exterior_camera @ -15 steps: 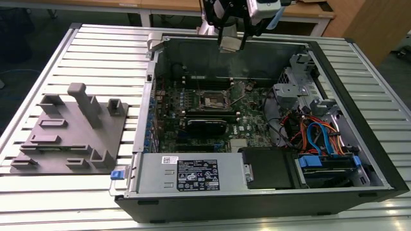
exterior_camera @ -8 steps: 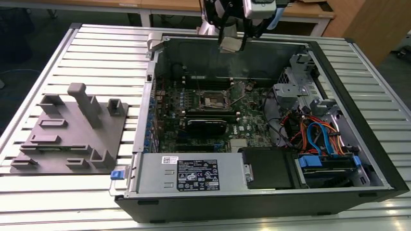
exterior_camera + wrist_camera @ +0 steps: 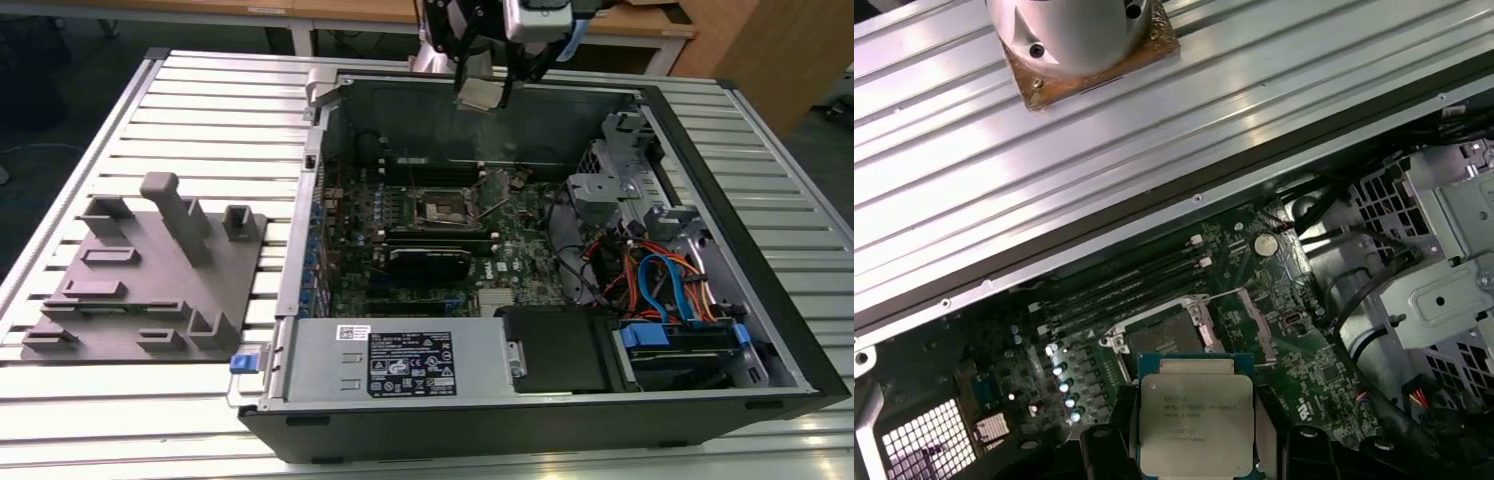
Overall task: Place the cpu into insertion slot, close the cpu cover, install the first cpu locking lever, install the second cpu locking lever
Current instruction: 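Place the cpu into insertion slot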
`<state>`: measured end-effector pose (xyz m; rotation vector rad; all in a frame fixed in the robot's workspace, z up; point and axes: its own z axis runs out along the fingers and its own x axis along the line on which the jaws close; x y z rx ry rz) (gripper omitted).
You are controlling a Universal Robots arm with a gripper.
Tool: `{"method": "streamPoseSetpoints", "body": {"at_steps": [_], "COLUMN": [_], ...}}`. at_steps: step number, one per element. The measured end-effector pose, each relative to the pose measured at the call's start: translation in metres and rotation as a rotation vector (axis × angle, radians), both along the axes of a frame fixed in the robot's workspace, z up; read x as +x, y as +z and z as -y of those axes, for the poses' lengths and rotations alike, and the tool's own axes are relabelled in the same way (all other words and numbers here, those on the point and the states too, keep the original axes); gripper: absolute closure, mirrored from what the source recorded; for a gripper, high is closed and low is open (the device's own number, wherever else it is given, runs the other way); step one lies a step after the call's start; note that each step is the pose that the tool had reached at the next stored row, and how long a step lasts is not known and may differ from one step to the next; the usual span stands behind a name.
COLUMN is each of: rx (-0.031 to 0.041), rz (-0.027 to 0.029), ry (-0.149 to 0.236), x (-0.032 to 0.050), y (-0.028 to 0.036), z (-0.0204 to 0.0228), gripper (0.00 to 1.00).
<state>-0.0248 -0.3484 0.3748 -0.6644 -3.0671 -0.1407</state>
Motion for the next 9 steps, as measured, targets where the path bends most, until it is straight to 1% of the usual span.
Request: {"method": "streamPoseSetpoints", "body": {"at_steps": [6, 9], "rx": [-0.0004, -0.0004], "rz": [0.0001, 0.0], "ry": [-0.1, -0.119], "x": [0.0, 0.0], "y": [-0.0007, -0.0007], "z": [0.0001, 0.0], "gripper": [0.46, 0.46]}}
